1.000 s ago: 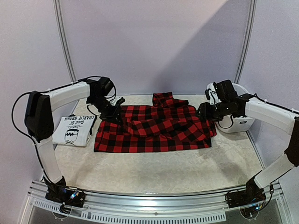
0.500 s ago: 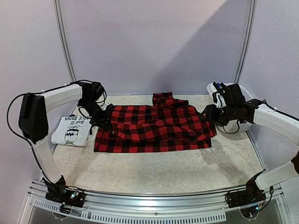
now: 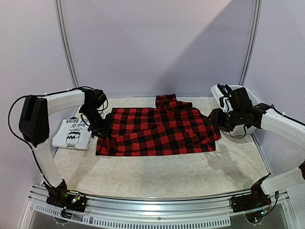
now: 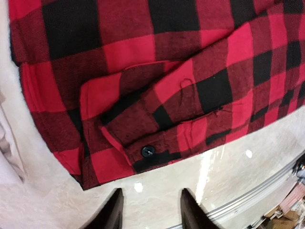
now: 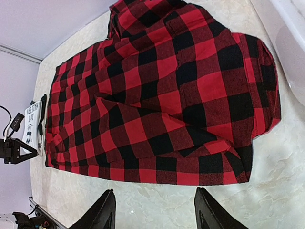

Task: Fold and stack the mixed laundry pile
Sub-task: Fold the flattened shirt at the center of the board.

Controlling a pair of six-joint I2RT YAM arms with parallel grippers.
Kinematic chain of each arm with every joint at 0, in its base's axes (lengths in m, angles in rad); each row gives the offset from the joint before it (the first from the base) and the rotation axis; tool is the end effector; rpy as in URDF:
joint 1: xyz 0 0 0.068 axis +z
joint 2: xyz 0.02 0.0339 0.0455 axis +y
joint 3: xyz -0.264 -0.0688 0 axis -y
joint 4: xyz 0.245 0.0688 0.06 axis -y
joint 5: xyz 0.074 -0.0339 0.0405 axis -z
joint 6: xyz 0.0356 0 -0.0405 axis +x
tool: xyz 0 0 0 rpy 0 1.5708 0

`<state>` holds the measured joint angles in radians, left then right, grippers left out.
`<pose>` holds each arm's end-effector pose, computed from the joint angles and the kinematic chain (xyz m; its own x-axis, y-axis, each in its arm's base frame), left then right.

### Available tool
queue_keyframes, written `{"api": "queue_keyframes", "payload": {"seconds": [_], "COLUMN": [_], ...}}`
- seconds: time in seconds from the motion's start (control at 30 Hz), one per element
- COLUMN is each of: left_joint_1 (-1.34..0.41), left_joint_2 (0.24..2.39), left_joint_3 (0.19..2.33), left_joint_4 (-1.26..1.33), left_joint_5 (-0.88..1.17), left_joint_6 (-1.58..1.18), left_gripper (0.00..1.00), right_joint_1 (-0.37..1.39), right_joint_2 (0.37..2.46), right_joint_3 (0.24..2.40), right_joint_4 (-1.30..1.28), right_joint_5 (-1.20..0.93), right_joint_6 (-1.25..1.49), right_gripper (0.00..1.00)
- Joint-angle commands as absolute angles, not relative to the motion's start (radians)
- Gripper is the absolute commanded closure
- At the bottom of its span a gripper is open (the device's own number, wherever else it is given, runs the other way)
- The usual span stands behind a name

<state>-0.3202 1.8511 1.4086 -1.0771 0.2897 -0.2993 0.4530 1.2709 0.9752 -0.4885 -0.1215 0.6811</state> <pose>0.3249 -0.1185 0.2085 -0.9988 0.0335 0.0352 0.0220 0.9575 -0.2877 0.2420 0.1226 0.2745 -0.8155 0.2982 -0.4961 0.0024 0.8588 0.5123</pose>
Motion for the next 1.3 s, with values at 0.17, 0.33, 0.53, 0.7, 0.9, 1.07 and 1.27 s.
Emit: {"api": "queue_keyframes", "payload": {"seconds": [0.17,0.33,0.53,0.7,0.9,1.07,1.27], "left_joint_1": [-0.319,-0.354,-0.405,-0.435,-0.444,-0.447,-0.454], "left_joint_2": [1.746,1.752,1.819,1.867,1.912,1.952,1.969], "left_joint_3": [1.413,1.394,1.407,1.414,1.384,1.358,1.297], "left_joint_4": [-1.047,-0.984,-0.949,-0.906,-0.834,-0.809,-0.773], "left_joint_5": [0.167,0.230,0.253,0.255,0.273,0.261,0.258], "left_joint_6": [-0.351,-0.345,-0.351,-0.347,-0.350,-0.355,-0.366], "left_gripper": [0.34,0.41,0.45,0.49,0.52,0.54,0.57], "right_joint_1": [0.538,0.560,0.573,0.574,0.574,0.574,0.573], "right_joint_2": [1.465,1.627,1.835,1.964,2.068,2.113,2.119], "right_joint_3": [1.115,1.237,1.384,1.472,1.511,1.502,1.436], "right_joint_4": [-0.564,-0.615,-0.646,-0.674,-0.703,-0.740,-0.733], "right_joint_5": [-0.103,-0.111,-0.154,-0.156,-0.158,-0.144,-0.143], "right_joint_6": [0.698,0.687,0.664,0.644,0.637,0.648,0.675], "right_gripper": [0.44,0.46,0.48,0.49,0.50,0.50,0.51]}}
